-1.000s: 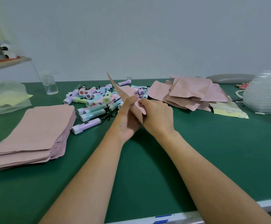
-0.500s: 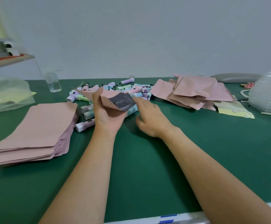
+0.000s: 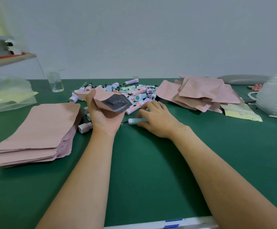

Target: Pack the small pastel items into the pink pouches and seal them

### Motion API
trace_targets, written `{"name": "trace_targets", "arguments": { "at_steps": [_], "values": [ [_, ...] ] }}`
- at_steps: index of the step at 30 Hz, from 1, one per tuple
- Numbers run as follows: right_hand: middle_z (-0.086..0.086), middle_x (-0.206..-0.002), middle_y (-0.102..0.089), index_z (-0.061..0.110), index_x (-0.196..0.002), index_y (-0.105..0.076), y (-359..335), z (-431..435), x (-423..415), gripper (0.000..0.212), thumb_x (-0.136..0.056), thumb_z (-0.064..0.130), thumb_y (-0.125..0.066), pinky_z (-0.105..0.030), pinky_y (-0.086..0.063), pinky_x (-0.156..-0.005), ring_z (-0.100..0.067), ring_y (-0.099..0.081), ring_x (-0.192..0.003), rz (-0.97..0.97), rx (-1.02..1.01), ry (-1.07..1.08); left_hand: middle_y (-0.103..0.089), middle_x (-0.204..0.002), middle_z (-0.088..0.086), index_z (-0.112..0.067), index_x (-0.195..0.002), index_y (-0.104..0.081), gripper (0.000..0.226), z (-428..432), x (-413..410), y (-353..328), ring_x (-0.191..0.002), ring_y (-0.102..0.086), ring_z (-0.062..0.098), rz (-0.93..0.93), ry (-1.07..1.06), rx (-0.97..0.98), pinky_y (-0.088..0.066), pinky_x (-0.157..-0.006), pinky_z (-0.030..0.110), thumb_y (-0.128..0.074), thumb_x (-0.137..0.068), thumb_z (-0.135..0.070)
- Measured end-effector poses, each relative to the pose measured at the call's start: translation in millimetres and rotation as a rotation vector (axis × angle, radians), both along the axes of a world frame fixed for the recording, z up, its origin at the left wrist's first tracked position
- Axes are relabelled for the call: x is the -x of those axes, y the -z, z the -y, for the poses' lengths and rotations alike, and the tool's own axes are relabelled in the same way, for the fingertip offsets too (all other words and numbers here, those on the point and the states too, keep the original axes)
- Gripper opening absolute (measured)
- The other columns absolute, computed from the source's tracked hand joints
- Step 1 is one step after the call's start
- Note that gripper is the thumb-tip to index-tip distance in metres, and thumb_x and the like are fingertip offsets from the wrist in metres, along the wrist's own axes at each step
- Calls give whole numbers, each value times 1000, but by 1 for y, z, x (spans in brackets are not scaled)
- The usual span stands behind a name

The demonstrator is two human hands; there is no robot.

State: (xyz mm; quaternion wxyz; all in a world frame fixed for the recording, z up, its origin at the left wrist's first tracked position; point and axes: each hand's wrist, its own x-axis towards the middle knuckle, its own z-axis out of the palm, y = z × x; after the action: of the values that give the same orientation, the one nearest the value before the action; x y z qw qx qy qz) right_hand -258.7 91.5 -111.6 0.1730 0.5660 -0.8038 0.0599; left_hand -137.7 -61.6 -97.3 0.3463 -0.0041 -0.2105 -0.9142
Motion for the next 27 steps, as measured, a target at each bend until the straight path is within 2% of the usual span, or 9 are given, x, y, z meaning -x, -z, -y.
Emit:
{"name": "trace_targets", "arguments": {
  "at_steps": [3, 6, 9, 13, 16, 19, 21, 24, 27],
  "values": [
    [3, -119, -60, 20, -120, -59, -3, -7, -2, 31, -106, 46, -48, -40, -34, -108, -24, -52, -119, 206, 113, -19, -68, -99, 13, -13, -113, -62, 52, -3, 1, 1, -103, -64, 36, -23, 2, 0, -54, -98, 45, -74, -75, -47],
    [0, -98, -67, 19, -111, -57, -8, -19, -4, 25, -110, 39, -42, -42, -49, -79, -27, -61, -86, 521, 292, 28, -73, -92, 14, -12, -104, -66, 44, -10, 4, 0, -87, -74, 36, -23, 25, 4, -59, -84, 46, -69, -83, -51],
    [6, -78, -59, 23, -91, -55, -13, -30, -3, 30, -103, 49, -46, -38, -43, -67, -20, -51, -68, 764, 411, 86, -73, -97, 14, -13, -108, -66, 54, -19, 8, 0, -89, -75, 36, -8, 37, -12, -58, -89, 48, -75, -75, -54],
    [11, -51, -41, 26, -61, -43, -17, -37, -11, 65, -72, 89, -57, -32, -30, -55, -10, -35, -49, 675, 516, 250, -72, -107, 17, -10, -112, -68, 66, -25, 11, 2, -100, -74, 40, 2, 75, -49, -59, -92, 53, -81, -66, -56],
    [11, -41, -38, 23, -52, -39, -20, -36, -15, 79, -57, 99, -59, -29, -26, -49, -12, -35, -42, 553, 587, 350, -75, -110, 20, -10, -118, -66, 71, -30, 13, 2, -108, -72, 47, 3, 105, -52, -59, -90, 55, -80, -67, -57],
    [8, -39, -39, 18, -52, -44, -22, -36, -11, 72, -64, 86, -65, -27, -28, -48, -12, -36, -43, 516, 577, 390, -69, -124, 23, -8, -123, -64, 75, -32, 13, 1, -119, -66, 53, -34, 144, -77, -58, -95, 57, -80, -68, -56],
    [8, -43, -46, 19, -57, -55, -20, -36, -9, 48, -71, 63, -68, -28, -33, -48, -18, -46, -50, 506, 561, 395, -67, -127, 24, -7, -122, -64, 74, -33, 13, 1, -121, -64, 55, -60, 162, -93, -57, -97, 58, -80, -70, -56],
    [5, -61, -63, 28, -81, -72, -19, -35, -8, 19, -77, 47, -68, -32, -47, -55, -19, -59, -60, 586, 580, 358, -70, -121, 24, -6, -122, -65, 78, -31, 14, 2, -122, -64, 53, -50, 169, -105, -55, -101, 60, -82, -64, -56],
    [14, -79, -68, 39, -113, -74, -19, -35, -5, 32, -81, 32, -75, -20, -44, -55, -2, -55, -54, 804, 546, 208, -66, -126, 24, -6, -122, -64, 80, -31, 14, 2, -125, -63, 51, -54, 184, -104, -56, -99, 59, -83, -63, -56]
  ]
}}
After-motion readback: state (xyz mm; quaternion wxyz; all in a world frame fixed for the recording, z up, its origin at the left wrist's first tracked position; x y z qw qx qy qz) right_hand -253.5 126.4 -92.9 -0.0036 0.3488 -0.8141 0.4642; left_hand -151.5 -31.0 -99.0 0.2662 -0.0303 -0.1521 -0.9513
